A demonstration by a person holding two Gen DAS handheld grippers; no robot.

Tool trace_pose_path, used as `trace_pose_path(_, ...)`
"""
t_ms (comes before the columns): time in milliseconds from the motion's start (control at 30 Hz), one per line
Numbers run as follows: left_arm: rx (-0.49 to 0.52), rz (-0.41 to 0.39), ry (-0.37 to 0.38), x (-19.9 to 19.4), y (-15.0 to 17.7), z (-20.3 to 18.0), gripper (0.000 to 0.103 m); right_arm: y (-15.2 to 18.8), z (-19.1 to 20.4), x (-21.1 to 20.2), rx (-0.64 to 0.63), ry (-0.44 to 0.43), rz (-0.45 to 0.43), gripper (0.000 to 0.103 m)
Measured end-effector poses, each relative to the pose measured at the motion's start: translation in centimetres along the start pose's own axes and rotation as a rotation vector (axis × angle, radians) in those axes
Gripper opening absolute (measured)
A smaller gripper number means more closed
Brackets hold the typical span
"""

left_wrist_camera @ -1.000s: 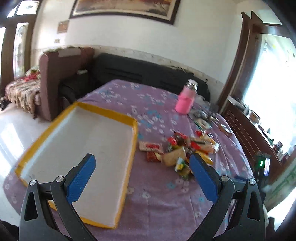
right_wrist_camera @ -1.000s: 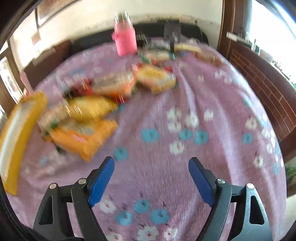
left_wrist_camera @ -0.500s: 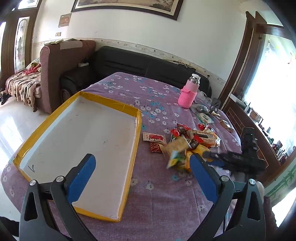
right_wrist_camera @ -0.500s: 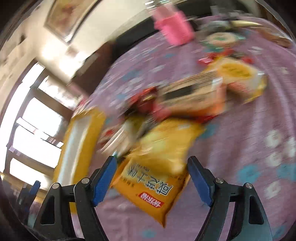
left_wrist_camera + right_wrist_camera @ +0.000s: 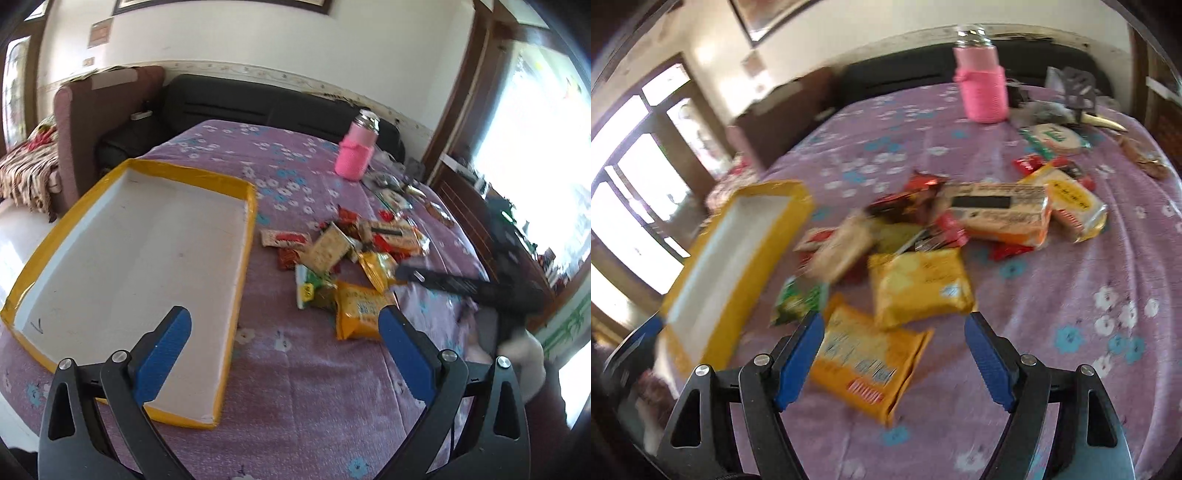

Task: Organize snacks
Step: 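Reach the right tool to the gold foil bag and grasp it, then grasp the yellow biscuit pack with the left tool while right tool lifts gold bag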

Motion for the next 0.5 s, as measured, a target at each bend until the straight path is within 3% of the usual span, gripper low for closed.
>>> trace_pose_path(267, 0.147, 0.033, 0.029, 0.3, 1.2, -3.2, 0.102, -1.1, -0.6, 5.7, -0.069, 0.233, 0.098, 0.080)
trace_pose_path(300, 0.162, 0.036, 0.036, 0.3, 1.2, -3.6, 0.102, -1.0, -0.6, 6.1, -0.073, 0.246, 0.108, 0.076)
trace_pose_path(333, 0.185, 0.037, 0.046, 0.3, 1.3, -4.1, 0.102, -0.8, -0.8, 6.1, -0.065, 0.247, 0.114, 0.059)
trace_pose_path(500, 0.267, 0.057, 0.100, 1.0, 1.3, -6.7, 0.102, 0.2, -3.2, 4.4, 0.008, 0.241, 0.119, 0.051)
Point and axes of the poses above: each gripper's, at about its wrist camera, not at the fingertips, and x roughly the way its jaws point, z to its left, y to its underside, the point moved 4 cm from there along x, roughly the way its jaws point, and after that the axes turned 4 degrees about -z, right-handed, at the moved point
